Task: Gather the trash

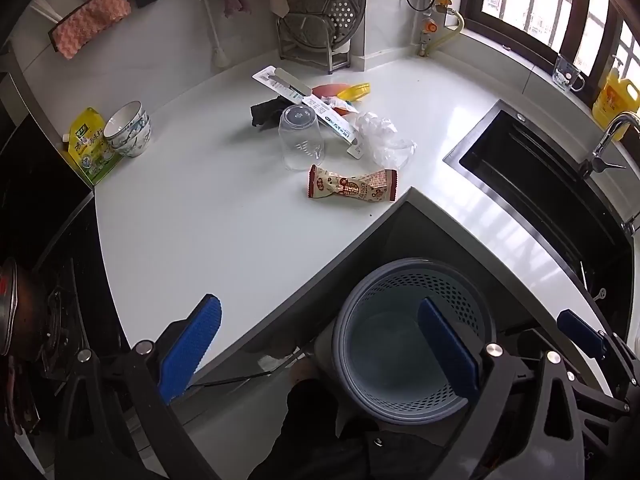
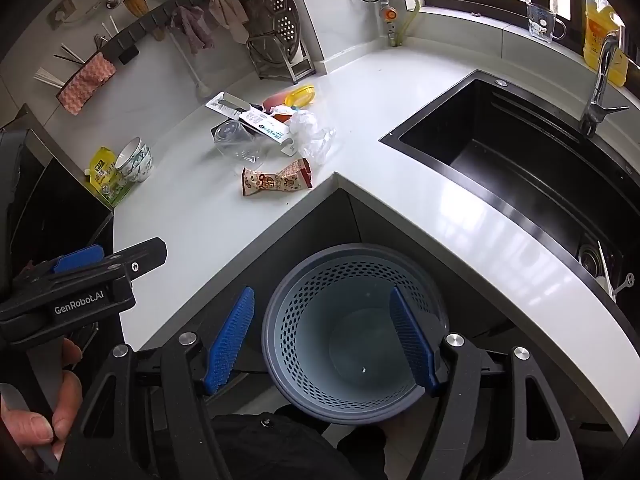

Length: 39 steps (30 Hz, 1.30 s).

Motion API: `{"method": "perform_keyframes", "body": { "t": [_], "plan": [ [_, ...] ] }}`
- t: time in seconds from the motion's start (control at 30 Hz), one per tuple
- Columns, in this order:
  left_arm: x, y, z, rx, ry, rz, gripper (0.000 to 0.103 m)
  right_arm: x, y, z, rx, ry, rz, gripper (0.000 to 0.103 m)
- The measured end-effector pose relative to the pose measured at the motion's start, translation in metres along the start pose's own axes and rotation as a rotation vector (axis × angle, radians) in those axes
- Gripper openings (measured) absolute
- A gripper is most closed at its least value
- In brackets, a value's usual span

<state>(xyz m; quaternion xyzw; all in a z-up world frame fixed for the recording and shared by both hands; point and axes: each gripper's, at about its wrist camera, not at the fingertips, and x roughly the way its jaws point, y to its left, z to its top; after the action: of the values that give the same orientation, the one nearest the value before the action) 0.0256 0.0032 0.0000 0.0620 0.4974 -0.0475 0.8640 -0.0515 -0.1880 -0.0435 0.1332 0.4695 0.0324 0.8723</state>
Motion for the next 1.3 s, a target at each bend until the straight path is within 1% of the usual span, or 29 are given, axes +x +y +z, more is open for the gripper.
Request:
{"method": "perform_keyframes", "body": {
  "t": [0.1, 0.4, 0.43, 1.3],
  "plan": [
    [0.002, 0.002, 0.005, 0.005, 0.000, -0.005, 0.097, 0.005, 0.007, 0.012, 0.005, 0.009, -0.011, 0.067],
    [0.008, 0.007, 0.017, 0.010, 0.007, -0.004, 0.097, 0.013, 0.009, 0.027, 0.007, 0.019, -0.016, 0.067],
    [0.009, 0.007, 0.018, 0.010, 0.008, -0.005, 0.097, 0.014, 0.009, 0.022, 0.007, 0.016, -0.017, 0.067],
    [0.011, 0.011, 0.023, 0.004, 0.016, -0.004, 0.097, 0.019, 0.014, 0.024, 0.002, 0.011, -0.021, 0.067]
  ]
}}
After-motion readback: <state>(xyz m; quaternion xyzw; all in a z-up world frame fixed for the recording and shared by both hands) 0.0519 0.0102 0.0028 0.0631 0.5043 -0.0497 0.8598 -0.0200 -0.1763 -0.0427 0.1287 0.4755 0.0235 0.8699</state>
